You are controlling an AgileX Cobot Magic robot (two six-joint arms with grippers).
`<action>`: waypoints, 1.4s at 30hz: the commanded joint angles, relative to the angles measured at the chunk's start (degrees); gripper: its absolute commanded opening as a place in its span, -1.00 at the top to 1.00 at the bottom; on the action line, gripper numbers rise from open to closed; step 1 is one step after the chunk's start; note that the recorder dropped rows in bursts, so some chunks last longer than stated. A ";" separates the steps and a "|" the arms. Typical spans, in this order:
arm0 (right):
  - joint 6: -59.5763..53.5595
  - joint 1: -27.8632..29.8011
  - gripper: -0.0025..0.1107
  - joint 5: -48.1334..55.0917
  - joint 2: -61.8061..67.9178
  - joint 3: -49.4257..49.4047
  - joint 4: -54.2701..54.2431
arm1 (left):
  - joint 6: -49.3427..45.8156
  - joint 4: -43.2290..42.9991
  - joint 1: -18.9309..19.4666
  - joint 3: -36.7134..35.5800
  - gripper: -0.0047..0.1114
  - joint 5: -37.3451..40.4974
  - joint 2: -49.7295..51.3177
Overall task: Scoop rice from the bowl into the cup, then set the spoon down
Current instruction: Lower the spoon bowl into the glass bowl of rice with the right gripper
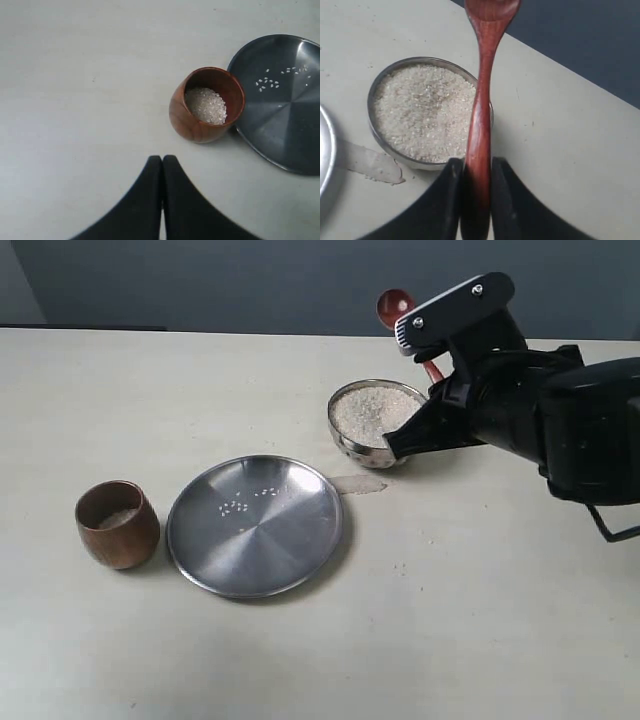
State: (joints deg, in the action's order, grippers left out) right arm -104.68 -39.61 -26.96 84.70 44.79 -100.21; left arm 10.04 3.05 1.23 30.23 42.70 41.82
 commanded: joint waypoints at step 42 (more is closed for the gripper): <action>79.91 2.28 0.97 12.30 -5.12 -10.13 72.61 | -0.03 -0.15 -0.13 -0.16 0.91 -0.94 0.06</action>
State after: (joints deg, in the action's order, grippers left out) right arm -22.99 -37.69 -13.93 80.06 34.79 -26.96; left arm 10.04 3.05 1.23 30.23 42.70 41.82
